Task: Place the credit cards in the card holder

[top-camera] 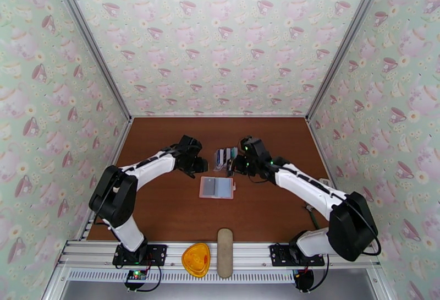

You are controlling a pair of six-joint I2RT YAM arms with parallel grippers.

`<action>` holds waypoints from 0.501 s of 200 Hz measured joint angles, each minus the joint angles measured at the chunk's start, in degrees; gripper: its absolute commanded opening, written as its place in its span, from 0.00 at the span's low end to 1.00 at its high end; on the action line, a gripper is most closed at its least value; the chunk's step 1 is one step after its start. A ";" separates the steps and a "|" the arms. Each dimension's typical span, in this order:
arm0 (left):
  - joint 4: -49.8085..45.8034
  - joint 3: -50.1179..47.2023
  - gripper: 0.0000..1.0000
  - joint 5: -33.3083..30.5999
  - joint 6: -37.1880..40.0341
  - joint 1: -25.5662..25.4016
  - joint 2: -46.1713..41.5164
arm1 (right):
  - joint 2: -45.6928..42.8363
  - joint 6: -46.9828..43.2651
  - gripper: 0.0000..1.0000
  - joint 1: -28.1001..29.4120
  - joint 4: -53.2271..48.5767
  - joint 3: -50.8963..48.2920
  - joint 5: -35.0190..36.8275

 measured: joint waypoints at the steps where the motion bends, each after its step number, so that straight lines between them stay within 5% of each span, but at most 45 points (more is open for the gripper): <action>1: -0.04 -0.26 0.38 0.00 0.00 -0.02 -0.11 | 0.00 0.04 0.00 0.07 0.15 -0.13 -0.11; 100: 0.48 -8.00 0.35 0.00 0.66 -2.84 -3.78 | 4.90 5.05 0.00 3.28 22.69 -12.76 -8.24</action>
